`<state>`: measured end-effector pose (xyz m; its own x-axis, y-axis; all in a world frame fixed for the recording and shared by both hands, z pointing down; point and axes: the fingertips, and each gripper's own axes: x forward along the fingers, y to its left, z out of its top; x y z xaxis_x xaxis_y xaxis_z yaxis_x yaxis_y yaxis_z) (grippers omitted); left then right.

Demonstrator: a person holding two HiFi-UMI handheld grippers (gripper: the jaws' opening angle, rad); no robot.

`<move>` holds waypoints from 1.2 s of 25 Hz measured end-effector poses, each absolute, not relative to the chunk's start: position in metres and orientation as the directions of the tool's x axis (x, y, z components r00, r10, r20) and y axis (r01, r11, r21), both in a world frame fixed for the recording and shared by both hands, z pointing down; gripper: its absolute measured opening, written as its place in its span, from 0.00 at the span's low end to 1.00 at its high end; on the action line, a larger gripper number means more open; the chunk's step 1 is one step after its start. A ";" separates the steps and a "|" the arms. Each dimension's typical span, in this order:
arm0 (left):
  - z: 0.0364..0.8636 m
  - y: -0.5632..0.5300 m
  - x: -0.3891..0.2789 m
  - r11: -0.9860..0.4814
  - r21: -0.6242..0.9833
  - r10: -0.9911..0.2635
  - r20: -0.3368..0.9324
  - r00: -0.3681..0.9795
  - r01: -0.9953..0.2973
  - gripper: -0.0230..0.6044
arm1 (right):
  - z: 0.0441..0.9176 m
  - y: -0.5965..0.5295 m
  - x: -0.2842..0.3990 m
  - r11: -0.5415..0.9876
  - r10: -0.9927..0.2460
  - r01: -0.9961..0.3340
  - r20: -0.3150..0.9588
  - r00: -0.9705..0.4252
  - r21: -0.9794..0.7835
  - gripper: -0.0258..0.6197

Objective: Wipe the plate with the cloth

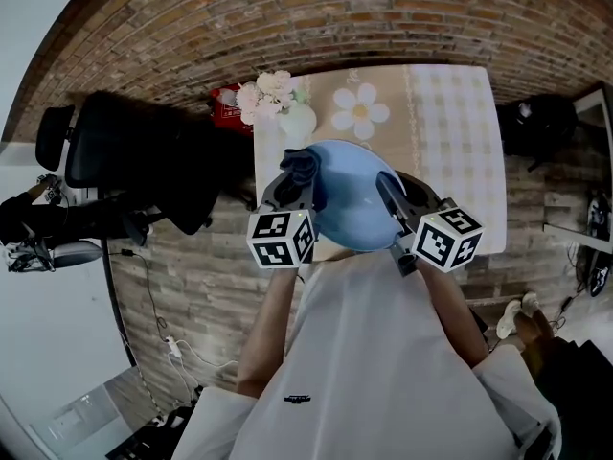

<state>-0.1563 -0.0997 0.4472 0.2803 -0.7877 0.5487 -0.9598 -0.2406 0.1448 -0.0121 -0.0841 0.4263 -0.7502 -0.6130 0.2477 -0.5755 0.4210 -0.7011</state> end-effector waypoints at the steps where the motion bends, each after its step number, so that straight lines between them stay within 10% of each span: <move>1: 0.449 -0.099 -0.158 -0.237 0.145 -0.789 0.548 0.278 -0.961 0.13 | 0.426 -0.085 -0.012 0.420 -0.613 -0.577 0.249 -0.749 -0.701 0.13; 30: 0.488 -0.070 -0.133 -0.283 0.198 -0.720 0.602 0.344 -0.939 0.13 | 0.417 -0.120 0.002 0.290 -0.768 -0.641 0.227 -0.599 -0.710 0.13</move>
